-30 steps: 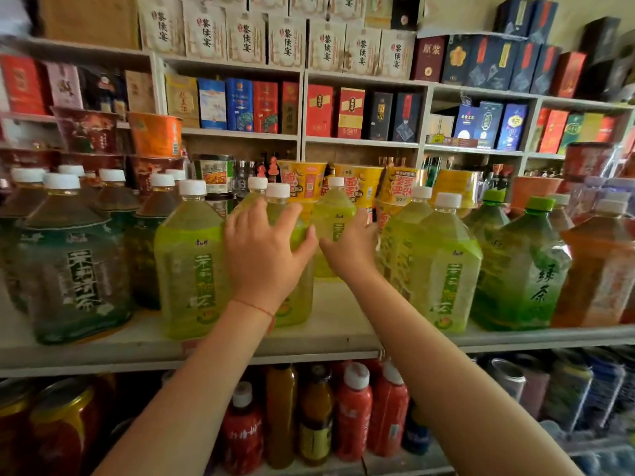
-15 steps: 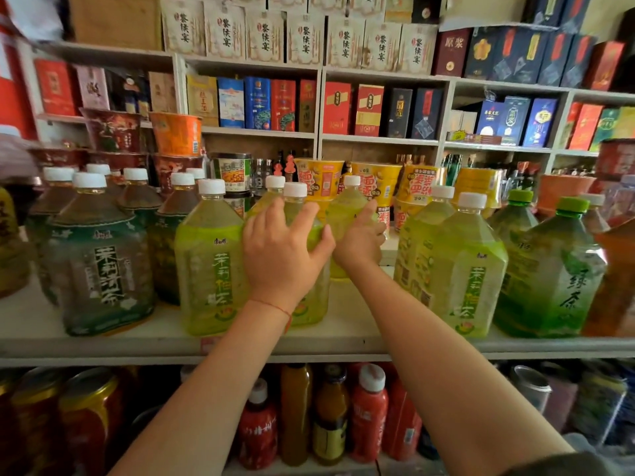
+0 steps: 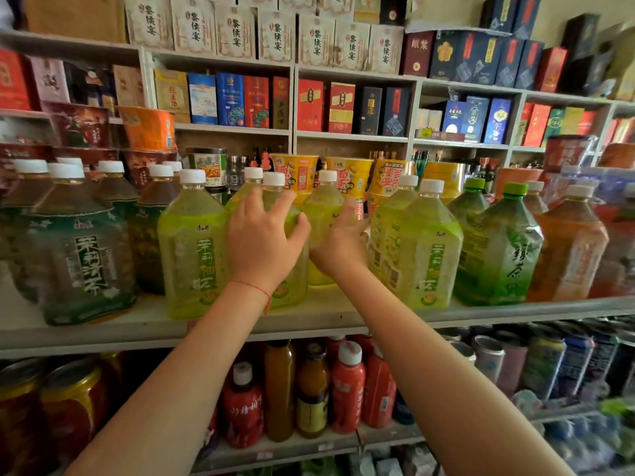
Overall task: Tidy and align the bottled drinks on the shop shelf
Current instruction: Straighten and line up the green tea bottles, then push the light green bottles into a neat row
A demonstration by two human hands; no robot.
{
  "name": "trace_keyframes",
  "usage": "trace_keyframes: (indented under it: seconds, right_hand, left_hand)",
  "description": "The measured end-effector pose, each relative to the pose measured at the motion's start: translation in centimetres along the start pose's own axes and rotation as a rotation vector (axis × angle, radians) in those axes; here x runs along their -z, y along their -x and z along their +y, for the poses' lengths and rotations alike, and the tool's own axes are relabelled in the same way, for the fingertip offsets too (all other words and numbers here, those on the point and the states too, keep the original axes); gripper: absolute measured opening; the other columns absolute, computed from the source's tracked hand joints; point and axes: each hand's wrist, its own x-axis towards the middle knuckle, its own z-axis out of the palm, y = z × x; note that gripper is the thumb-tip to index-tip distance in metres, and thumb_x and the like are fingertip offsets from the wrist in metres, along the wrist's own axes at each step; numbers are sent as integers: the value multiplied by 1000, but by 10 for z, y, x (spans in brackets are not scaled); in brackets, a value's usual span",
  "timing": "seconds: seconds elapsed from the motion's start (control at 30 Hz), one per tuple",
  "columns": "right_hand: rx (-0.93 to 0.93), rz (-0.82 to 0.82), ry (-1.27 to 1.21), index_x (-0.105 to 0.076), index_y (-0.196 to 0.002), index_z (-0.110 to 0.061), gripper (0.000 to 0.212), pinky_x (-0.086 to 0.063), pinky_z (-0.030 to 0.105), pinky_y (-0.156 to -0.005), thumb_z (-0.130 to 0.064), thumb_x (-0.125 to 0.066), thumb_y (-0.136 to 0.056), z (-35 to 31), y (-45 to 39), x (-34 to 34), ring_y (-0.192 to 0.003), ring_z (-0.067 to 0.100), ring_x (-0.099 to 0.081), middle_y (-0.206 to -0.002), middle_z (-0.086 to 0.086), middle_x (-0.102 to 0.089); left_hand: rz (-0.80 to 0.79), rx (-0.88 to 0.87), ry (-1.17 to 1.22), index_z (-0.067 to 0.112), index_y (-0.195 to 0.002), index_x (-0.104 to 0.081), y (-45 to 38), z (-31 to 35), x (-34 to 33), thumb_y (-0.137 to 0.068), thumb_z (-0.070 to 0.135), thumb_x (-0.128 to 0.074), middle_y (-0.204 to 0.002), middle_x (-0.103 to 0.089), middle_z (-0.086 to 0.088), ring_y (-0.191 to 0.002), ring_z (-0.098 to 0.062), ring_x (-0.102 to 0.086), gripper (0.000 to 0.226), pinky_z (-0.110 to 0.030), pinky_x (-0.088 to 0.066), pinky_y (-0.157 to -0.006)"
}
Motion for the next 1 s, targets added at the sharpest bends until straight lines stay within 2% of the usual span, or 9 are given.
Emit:
trace_keyframes:
  seconds: [0.17,0.23,0.37,0.47,0.53,0.63,0.77,0.9,1.0]
  right_hand:
    - [-3,-53,-68,18,-157,-26,113,-42,53,-105,-47,-68,-88,6,11,6,-142,43,-31,-160,22,-10]
    - [-24,-72,-164,16,-158,-24,102,-39,51,-110,-30,-64,-94,6,23,11,-144,41,-28,-161,21,-8]
    - [187,128,-370,-27,-153,-11,66,-34,38,-111,2,-48,-91,4,60,18,-138,28,-35,-149,12,-34]
    - [238,-90,-546,-32,-152,-18,64,-40,37,-111,-9,-56,-94,-2,75,17,-134,16,-43,-147,-1,-44]
    - [187,-340,-641,-16,-159,-23,82,-42,31,-104,-19,-65,-94,-2,79,18,-132,9,-41,-144,-9,-40]
    - [199,-475,-716,-16,-159,-30,101,-46,36,-108,-23,-80,-81,5,72,15,-131,11,-50,-149,-7,-45]
    - [217,-429,-736,-31,-154,-28,97,-50,47,-106,-29,-84,-73,5,65,16,-127,13,-57,-143,-3,-56]
    - [157,-286,-710,-24,-158,-24,103,-40,40,-113,-48,-78,-73,10,67,33,-141,14,-39,-155,-4,-38]
    - [127,-222,-755,-37,-152,-26,92,-41,39,-112,-59,-77,-77,20,69,38,-136,11,-45,-150,-7,-47]
  left_hand:
    - [-36,17,161,24,-124,-67,0,4,11,-91,44,-49,-129,-58,-21,-122,-39,-53,42,-46,-54,-90]
    - [-26,-8,217,24,-122,-68,3,6,15,-90,44,-50,-126,-58,-17,-121,-36,-52,42,-44,-53,-88]
    - [30,-50,281,22,-124,-68,9,4,21,-92,39,-54,-126,-58,-15,-123,-34,-49,38,-41,-47,-96]
    - [44,-62,313,23,-127,-68,14,6,27,-93,36,-54,-129,-57,-14,-126,-34,-48,39,-44,-45,-102]
    - [43,-75,318,26,-129,-67,18,8,31,-92,36,-54,-129,-55,-13,-124,-33,-48,40,-50,-44,-103]
    - [65,-97,353,29,-130,-67,23,12,36,-92,36,-53,-126,-56,-10,-120,-32,-50,41,-51,-42,-102]
    - [119,-110,437,26,-129,-69,26,19,37,-93,32,-53,-120,-57,-10,-114,-29,-50,40,-41,-39,-103]
    - [22,-14,581,30,-132,-66,23,32,41,-93,34,-50,-123,-51,-3,-118,-20,-45,43,-20,-27,-109]
    - [-98,90,768,35,-125,-68,19,42,41,-91,35,-51,-124,-46,3,-121,-13,-45,38,-25,-34,-112]
